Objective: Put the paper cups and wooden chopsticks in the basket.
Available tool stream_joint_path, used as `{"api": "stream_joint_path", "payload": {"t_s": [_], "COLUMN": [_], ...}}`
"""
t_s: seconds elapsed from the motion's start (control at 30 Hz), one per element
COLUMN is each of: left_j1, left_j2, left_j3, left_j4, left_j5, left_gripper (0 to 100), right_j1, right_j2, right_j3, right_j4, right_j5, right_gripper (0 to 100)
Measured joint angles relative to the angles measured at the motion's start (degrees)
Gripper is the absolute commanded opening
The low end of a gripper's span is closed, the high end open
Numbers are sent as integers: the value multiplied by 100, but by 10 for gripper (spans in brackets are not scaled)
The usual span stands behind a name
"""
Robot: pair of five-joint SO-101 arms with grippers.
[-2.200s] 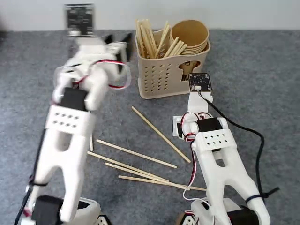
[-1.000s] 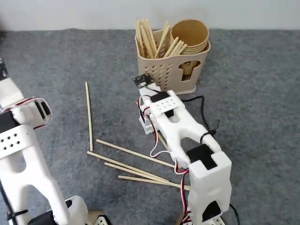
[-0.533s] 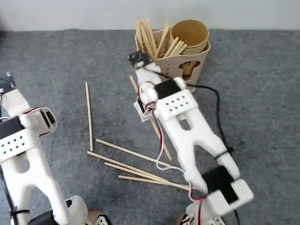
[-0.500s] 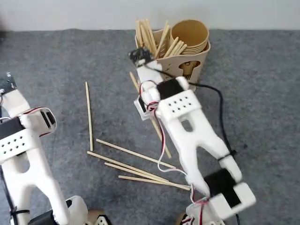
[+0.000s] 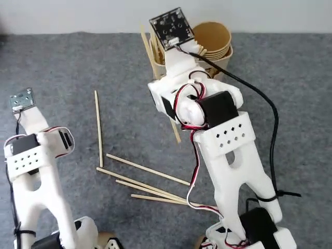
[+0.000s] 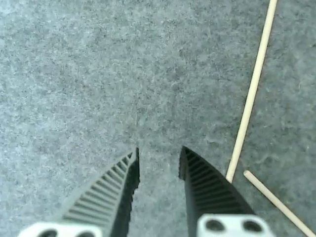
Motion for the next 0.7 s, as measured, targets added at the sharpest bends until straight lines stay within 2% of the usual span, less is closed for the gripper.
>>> {"api": "stream_joint_path", "payload": {"t_s": [0.27, 0.53, 0.7], "left_j1": [123, 519, 527], "left_j2": [0, 0, 0], "left_j3": [554, 1310, 1319], "left_j4": [-53, -721, -782], "left_j5": [0, 0, 0], "left_gripper": [109, 108, 108], "right_j1": [448, 721, 800], "right_j2": [-9, -9, 141], "right_j3": [0, 0, 211], "right_j4": [-1152, -2321, -3543], "right_j5": [-404, -440, -440], "right_gripper": [8, 8, 8]}}
